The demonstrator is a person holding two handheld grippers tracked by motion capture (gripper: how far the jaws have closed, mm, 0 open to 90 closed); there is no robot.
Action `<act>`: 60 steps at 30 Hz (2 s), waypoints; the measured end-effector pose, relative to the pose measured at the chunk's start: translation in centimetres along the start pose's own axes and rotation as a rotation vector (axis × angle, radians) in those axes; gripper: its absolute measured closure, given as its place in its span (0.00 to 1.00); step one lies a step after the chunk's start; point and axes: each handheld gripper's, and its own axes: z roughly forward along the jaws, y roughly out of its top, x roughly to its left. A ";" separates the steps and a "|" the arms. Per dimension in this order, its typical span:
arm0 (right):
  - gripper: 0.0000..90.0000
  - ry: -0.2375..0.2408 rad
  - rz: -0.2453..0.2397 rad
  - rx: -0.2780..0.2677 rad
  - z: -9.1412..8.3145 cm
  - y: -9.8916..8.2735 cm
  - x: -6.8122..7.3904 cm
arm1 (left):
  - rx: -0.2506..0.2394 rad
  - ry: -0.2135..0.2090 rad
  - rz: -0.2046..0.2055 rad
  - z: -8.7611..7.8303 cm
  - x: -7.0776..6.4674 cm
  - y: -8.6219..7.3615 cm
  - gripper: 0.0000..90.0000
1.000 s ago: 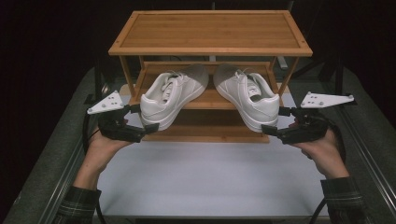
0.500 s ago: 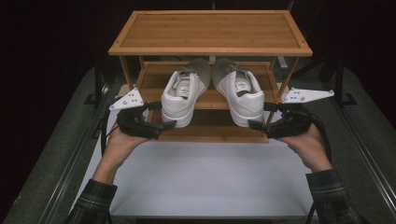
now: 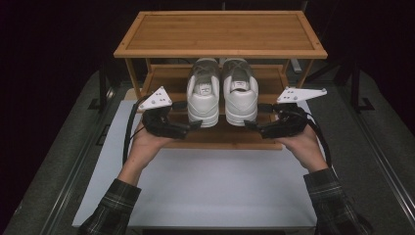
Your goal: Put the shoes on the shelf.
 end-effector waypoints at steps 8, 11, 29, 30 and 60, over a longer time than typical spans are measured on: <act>0.27 -0.039 -0.026 0.005 1.0 0.4 0.4 | 0.004 0.008 0.010 0.6 0.3 0.4 0.18; 0.28 -0.041 -0.024 0.004 1.1 0.6 0.4 | 0.003 0.006 0.010 0.6 0.5 0.5 0.18; 0.26 -0.057 0.004 0.011 -0.2 -0.2 -0.5 | 0.042 0.010 0.008 -1.1 0.8 0.0 0.18; 0.26 -0.057 0.004 0.014 -0.4 -0.3 -0.6 | 0.046 0.010 0.006 -1.3 0.8 0.0 0.18; 0.23 -0.148 0.034 0.095 -6.6 -6.5 -0.9 | 0.182 0.111 0.006 -9.1 0.8 -6.3 0.17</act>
